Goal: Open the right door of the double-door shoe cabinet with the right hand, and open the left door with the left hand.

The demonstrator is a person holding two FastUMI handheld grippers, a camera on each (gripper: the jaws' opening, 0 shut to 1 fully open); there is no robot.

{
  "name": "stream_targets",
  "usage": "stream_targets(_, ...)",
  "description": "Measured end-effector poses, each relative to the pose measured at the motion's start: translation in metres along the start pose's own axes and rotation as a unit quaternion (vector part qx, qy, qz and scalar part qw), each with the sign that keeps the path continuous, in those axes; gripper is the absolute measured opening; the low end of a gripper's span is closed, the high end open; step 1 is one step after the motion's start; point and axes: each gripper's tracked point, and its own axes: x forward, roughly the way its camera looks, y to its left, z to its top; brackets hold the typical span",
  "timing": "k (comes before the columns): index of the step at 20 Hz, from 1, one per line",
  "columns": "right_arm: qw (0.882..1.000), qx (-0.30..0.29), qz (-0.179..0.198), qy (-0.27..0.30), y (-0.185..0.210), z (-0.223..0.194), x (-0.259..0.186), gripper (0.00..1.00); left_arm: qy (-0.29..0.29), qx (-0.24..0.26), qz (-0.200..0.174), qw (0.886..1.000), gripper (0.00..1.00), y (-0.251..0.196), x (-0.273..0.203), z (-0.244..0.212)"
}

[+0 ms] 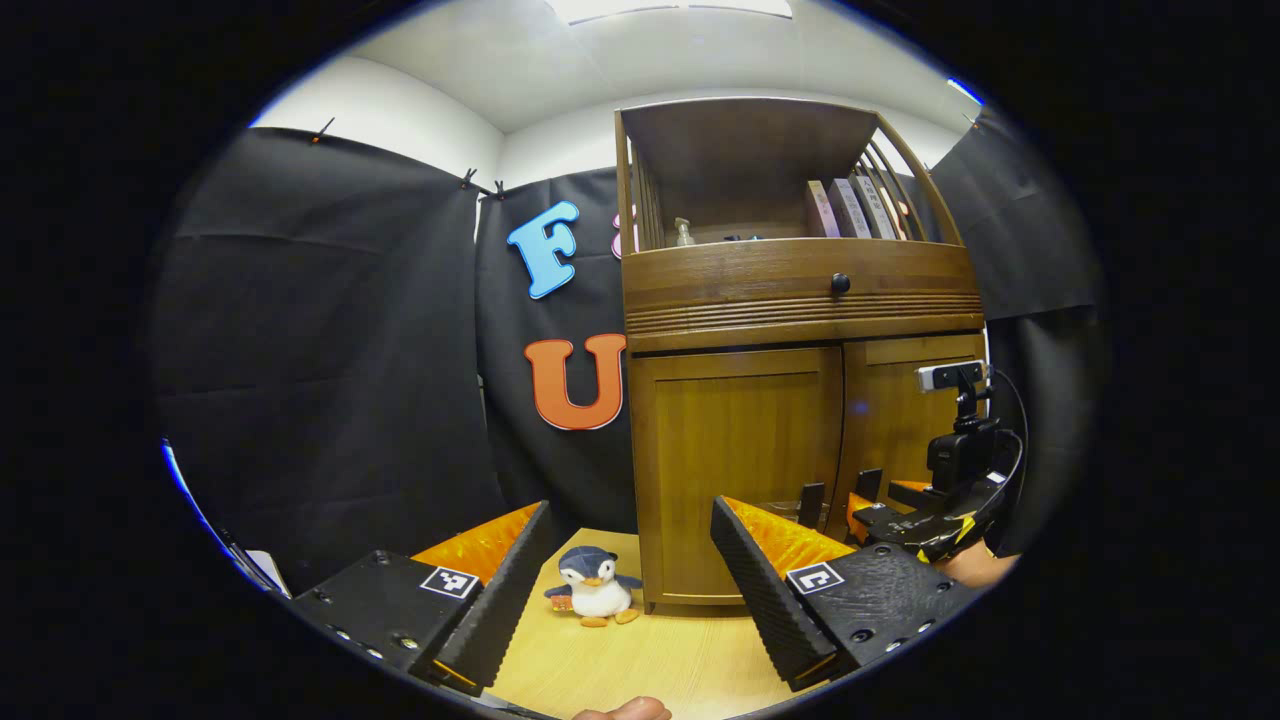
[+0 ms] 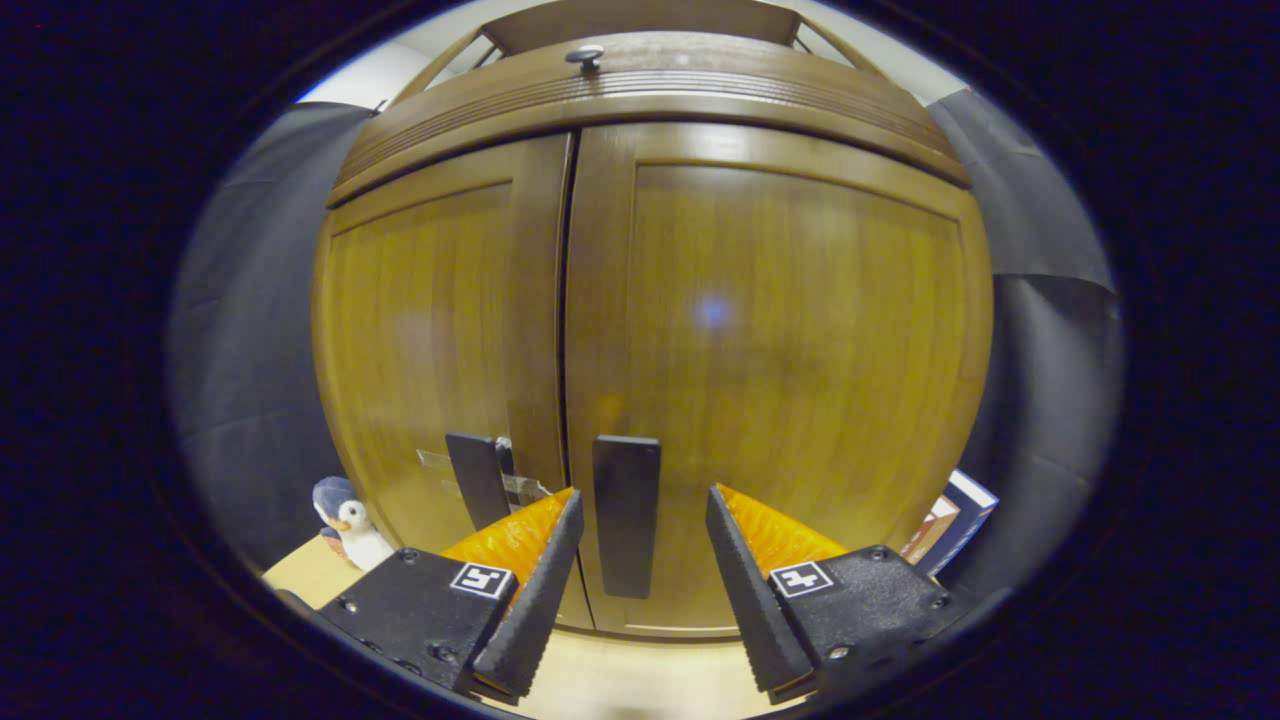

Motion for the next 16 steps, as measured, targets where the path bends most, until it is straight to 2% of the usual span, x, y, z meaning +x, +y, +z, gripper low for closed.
stream_targets(6,1.0,-0.001,0.004,0.018,0.006,-0.009,0.021,0.64,0.012,-0.001,0.011,1.0,0.96,0.001,-0.001,-0.006)
stream_targets(7,1.0,0.003,0.002,0.015,0.005,-0.008,0.02,0.56,0.013,-0.001,0.013,1.0,0.96,0.001,-0.001,-0.007)
stream_targets(9,1.0,0.007,-0.001,0.013,0.004,-0.009,0.023,0.48,0.015,-0.003,0.016,1.0,0.96,0.002,0.0,-0.008)
stream_targets(13,1.0,0.01,-0.001,0.014,0.006,-0.01,0.022,0.38,0.019,-0.01,0.019,1.0,0.96,0.003,-0.002,-0.009)
stream_targets(16,1.0,0.013,0.0,0.018,0.006,-0.01,0.021,0.35,0.02,-0.016,0.022,0.999,0.96,0.005,-0.002,-0.01)
